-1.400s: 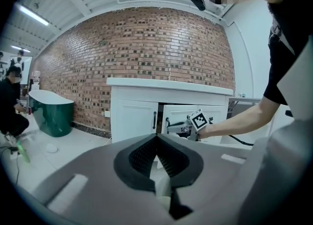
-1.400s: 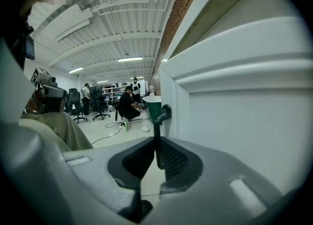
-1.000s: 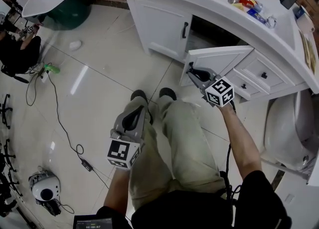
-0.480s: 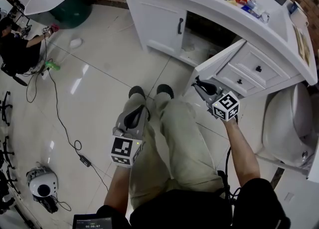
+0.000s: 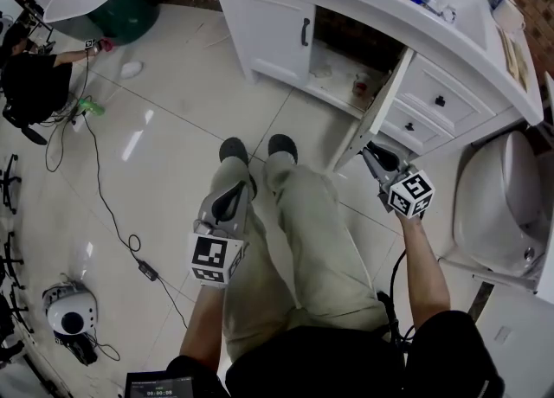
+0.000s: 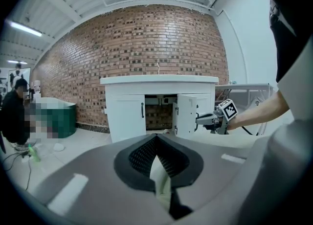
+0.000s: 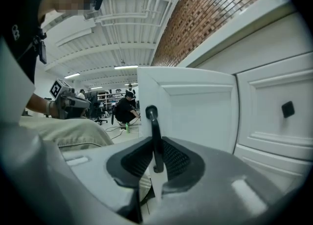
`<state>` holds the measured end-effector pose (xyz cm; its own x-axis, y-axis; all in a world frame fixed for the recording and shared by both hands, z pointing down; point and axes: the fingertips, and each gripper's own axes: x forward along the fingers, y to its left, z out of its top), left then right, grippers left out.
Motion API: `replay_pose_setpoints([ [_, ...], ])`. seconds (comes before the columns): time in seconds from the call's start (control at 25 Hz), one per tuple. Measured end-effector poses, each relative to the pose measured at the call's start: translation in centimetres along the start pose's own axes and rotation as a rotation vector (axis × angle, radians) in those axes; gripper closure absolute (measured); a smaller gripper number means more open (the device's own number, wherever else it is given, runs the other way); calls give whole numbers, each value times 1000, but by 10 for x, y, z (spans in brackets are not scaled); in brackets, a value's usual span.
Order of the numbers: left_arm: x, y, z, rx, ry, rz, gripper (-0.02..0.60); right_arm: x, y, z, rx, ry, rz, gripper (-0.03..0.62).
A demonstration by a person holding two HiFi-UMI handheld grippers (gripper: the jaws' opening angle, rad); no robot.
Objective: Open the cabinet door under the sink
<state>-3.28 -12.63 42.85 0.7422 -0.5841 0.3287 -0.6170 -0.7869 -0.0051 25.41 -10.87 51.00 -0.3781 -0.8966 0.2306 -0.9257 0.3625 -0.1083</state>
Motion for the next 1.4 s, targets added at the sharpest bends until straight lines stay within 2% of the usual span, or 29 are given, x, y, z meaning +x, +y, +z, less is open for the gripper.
replay_pose_setpoints([
  [0.28,-22,-36,-9,-15,-27,-19,565,-26,-10,-11,9,22,-93,548],
  [0.52,-37,-72,-20,-36,-49,-45,565,-50,-1,-37,84,65,-170,548],
  [0.64,-46,-84,-26,-14,-36,-33,565,-67,31,-30,83,46,-136,548],
  [0.76,-61,-89,-23,37,-9,6,565,-77,72,-8,53,12,-67,558],
  [0.84,-73,-89,-9,2,-31,11,565,-78,98,12,20,-18,-25,602],
  [0.92,-86,-82,8,-80,-92,10,565,-74,123,34,-1,-57,8,602],
  [1.0,-95,-74,14,-129,-136,20,565,-69,148,52,-8,-92,37,602],
  [1.2,-94,-65,1,-117,-109,34,563,-57,201,68,-32,-105,98,602],
  [1.4,-91,-65,1,-89,-90,45,563,-60,228,78,-74,-71,136,602],
])
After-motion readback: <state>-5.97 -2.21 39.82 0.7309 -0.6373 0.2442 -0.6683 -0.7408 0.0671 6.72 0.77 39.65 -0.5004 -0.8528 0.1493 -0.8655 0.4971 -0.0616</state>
